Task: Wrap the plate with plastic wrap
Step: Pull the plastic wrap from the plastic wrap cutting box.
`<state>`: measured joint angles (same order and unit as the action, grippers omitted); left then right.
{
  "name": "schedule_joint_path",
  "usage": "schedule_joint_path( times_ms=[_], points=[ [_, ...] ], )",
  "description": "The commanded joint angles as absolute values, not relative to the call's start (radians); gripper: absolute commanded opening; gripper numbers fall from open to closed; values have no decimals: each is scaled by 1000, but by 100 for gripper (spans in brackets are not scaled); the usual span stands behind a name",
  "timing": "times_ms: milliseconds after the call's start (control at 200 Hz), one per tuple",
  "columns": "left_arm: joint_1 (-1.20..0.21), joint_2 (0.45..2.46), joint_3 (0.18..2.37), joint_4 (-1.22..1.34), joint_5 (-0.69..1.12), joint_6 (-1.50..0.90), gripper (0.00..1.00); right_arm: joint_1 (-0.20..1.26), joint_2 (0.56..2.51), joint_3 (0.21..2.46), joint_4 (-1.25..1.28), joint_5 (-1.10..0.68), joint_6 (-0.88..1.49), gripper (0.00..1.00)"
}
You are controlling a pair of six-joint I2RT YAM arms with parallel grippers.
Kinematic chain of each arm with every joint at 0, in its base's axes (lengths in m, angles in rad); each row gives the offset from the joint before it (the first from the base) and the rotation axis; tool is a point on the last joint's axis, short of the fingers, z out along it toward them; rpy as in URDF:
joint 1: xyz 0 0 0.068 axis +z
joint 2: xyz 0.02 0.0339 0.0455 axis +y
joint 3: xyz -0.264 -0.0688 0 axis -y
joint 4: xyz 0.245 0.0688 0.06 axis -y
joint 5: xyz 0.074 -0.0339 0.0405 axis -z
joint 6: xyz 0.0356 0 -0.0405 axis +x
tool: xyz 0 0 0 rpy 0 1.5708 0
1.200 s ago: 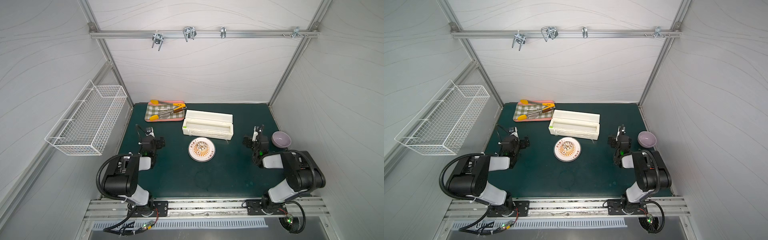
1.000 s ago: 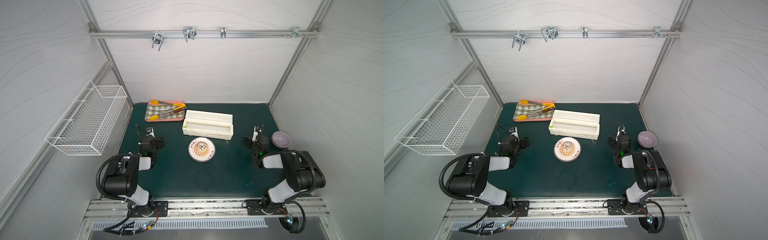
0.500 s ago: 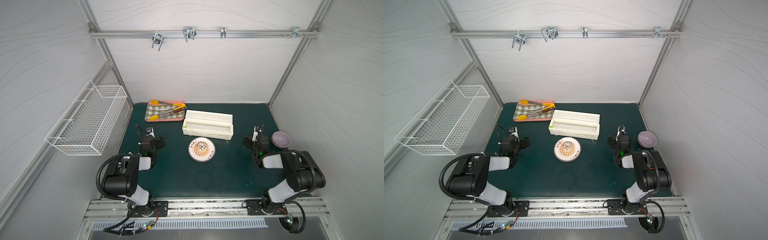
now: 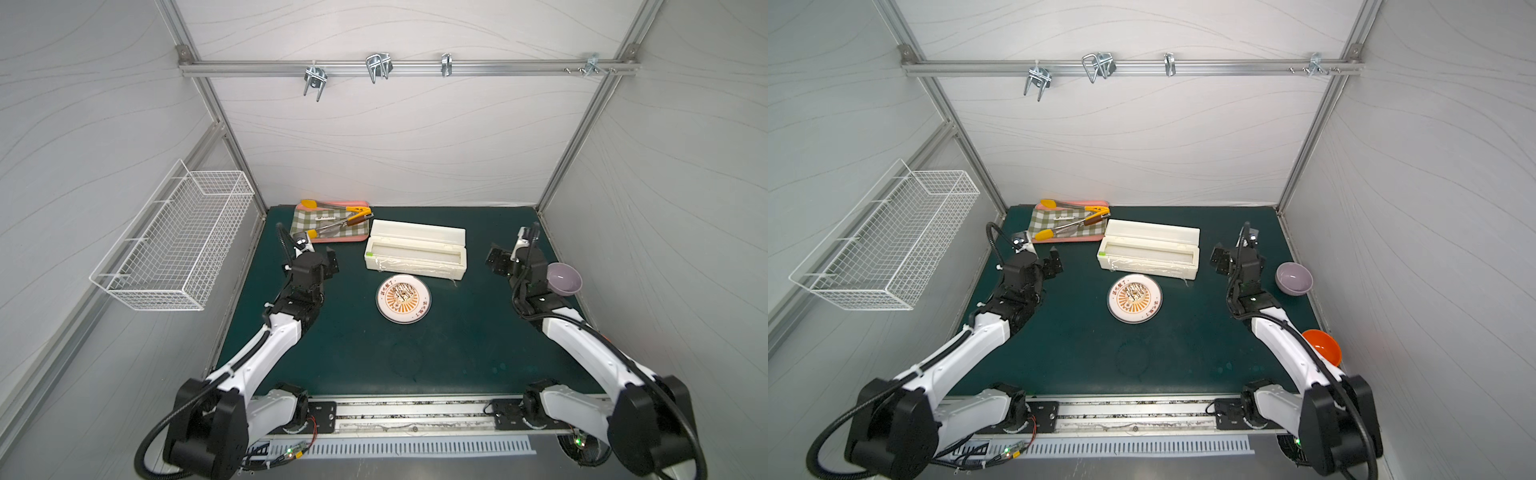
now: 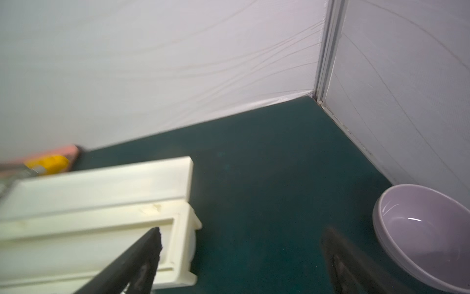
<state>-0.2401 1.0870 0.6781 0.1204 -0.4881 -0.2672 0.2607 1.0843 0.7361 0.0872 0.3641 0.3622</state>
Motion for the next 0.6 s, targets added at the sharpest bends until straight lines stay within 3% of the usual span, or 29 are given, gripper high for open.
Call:
schedule_joint_path(
  times_ms=[0,85,165,285,350,590],
  points=[
    [-238,1048,706,-143,-522,-634,98,162,1087,694,-204,-50,588,93],
    [-221,1025,665,-48,-350,-617,94,133,1068,638,-85,-279,607,82],
    [-221,1059,675,4,-193,-575,85,133,1076,630,-46,-390,594,72],
    [-222,1184,719,7,-4,-563,82,134,1135,604,1,-488,592,51],
    [-222,1251,720,62,107,-570,78,134,1178,584,57,-530,626,51],
    [-222,1456,676,354,386,-652,83,174,1354,574,226,-575,692,64]
  ],
)
